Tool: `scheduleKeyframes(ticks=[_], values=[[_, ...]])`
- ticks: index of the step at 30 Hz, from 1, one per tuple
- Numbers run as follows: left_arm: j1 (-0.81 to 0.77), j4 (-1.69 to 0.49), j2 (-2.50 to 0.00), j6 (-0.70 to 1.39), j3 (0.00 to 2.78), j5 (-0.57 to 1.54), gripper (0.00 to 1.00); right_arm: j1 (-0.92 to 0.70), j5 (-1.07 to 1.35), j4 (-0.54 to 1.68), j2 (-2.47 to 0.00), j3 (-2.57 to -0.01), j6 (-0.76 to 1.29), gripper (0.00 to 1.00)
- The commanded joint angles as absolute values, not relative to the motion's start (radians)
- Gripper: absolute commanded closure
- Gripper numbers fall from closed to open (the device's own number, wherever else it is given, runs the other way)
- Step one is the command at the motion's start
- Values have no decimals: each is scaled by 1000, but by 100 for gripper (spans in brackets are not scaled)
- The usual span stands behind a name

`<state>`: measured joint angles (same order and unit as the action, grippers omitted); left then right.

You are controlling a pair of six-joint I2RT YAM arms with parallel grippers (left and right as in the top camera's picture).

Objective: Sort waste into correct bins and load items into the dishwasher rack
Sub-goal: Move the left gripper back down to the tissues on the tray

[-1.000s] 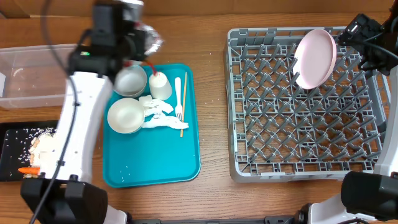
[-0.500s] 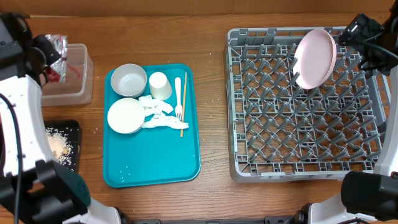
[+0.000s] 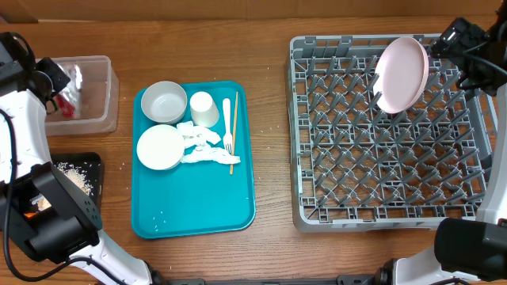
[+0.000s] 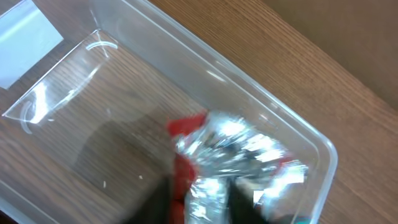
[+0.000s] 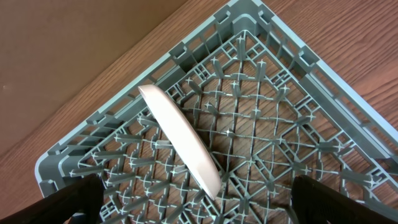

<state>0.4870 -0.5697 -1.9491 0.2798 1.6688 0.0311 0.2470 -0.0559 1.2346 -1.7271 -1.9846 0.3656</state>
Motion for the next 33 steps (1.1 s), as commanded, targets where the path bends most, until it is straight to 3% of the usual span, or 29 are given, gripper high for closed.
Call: scheduleKeyframes(ticks=[1,2,9,16,20,26,33], values=[[495,-555,-1963,285,1684,30,5,245,-59,1233,-1719,-1996,368,0],[495,-551,-1963,285,1684,21,0,245,-59,1233,-1719,-1996,368,0],[492,-566,-1923,285,1687,81,0,245,-59,1233,-1719,-1996,368,0],[487,-569,-1825,286,1687,599,0,245,-59,1233,-1719,-1996,368,0],[462,-614,-1797,285,1687,763,0,245,-59,1233,-1719,-1996,368,0],[306,-870,-1793,173,1687,674,0,245,-59,1233,-1719,-1996,368,0],[27,-1045,-1793,126,1687,275,0,245,-59,1233,-1719,-1996,368,0]])
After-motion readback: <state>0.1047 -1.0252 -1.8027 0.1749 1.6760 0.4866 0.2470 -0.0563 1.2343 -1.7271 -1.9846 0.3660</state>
